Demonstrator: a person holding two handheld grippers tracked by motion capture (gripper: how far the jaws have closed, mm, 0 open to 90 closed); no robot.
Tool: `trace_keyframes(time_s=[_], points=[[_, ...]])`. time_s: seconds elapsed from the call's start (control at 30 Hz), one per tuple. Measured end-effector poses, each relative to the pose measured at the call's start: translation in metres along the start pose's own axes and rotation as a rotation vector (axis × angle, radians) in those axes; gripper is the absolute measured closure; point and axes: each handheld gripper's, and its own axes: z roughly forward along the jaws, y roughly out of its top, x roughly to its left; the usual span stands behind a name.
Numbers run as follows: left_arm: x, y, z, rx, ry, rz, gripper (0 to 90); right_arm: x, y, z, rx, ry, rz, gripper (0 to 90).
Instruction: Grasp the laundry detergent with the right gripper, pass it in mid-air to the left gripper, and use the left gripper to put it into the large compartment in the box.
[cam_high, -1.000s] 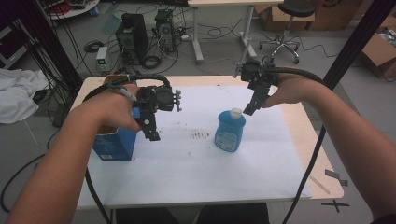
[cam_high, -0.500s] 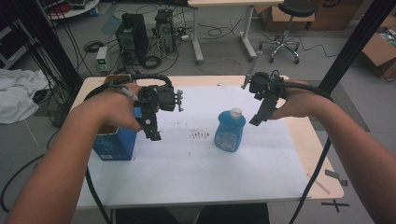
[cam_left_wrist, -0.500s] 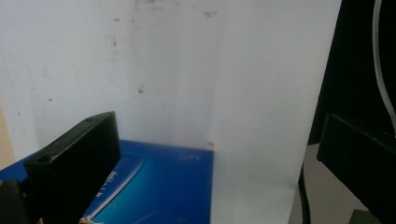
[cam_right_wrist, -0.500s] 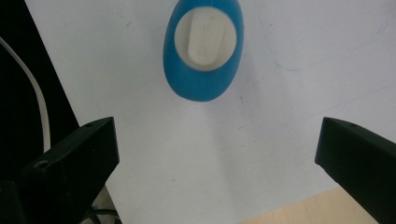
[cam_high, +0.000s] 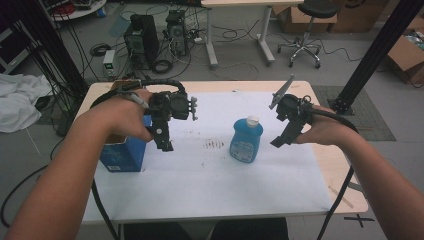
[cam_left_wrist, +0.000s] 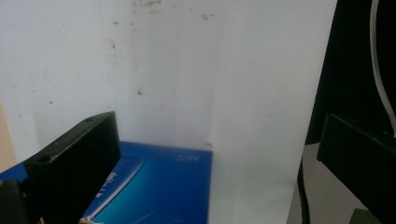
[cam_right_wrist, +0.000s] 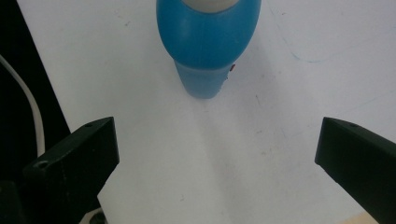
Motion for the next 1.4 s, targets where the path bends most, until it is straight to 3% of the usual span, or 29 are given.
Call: trace_keyframes(time_s=[0.33,0.53,0.7,0.93,1.4], points=[[0.000,-0.002,-0.002,-0.001,-0.001,0.004,0.1,0.002,-0.021,0.032,-0.107,0.019,0.043,0.0],[-0.001,-0.001,0.000,0.002,-0.005,0.011,0.1,0.002,-0.025,0.040,-0.201,0.035,0.063,0.0],[-0.001,-0.002,0.000,-0.003,-0.003,0.007,0.1,0.004,-0.027,0.047,-0.227,0.034,0.066,0.0],[-0.002,-0.003,0.001,-0.002,-0.006,0.006,0.1,0.003,-0.033,0.060,-0.322,0.047,0.090,0.0],[-0.004,-0.002,0.000,-0.004,-0.005,0.013,0.1,0.005,-0.033,0.090,-0.413,0.064,0.117,0.0]])
